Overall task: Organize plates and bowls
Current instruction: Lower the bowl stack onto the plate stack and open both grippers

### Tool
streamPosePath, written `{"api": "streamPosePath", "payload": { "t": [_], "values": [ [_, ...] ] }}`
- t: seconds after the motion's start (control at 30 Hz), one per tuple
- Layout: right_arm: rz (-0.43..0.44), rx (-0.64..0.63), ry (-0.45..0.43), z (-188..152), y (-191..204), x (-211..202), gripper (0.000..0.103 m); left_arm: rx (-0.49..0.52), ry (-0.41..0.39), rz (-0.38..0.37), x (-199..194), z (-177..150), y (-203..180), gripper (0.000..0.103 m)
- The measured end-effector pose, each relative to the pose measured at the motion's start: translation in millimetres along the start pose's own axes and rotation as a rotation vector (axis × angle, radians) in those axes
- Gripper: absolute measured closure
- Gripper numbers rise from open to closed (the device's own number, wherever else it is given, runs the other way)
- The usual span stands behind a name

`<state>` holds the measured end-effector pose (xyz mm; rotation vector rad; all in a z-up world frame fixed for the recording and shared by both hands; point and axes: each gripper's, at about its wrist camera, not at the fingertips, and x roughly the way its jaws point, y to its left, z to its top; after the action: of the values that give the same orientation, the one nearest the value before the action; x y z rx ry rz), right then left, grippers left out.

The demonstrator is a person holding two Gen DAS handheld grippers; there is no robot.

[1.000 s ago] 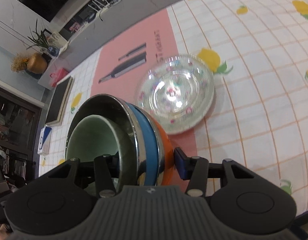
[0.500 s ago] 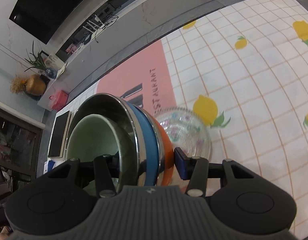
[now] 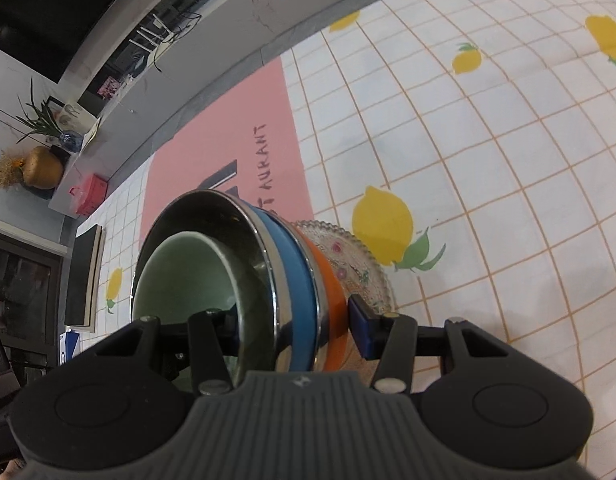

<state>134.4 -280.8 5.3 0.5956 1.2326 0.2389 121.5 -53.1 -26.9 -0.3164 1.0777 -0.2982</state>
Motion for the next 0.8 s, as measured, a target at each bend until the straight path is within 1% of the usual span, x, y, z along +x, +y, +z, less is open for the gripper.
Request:
{"api": "streamPosePath", "payload": {
  "t": [0.37,0.57,0.8],
  "values": [
    [0.004,0.012,0.005,-0.1,-0.4,4.0,0.054,0.020,0.004,0.016,2.6,0.4,0.1,0.052],
    [0.021,0.019,0.002,0.5,-4.3,5.0,0.053,0.043,0.001,0.021,4.3,-0.3,-2.8,0.052],
    [0.025,0.000,-0.006,0.7,-4.8,6.0,0.053,0.046,-0.005,0.017,4.3,-1.1,-2.4,0.052]
  ]
}}
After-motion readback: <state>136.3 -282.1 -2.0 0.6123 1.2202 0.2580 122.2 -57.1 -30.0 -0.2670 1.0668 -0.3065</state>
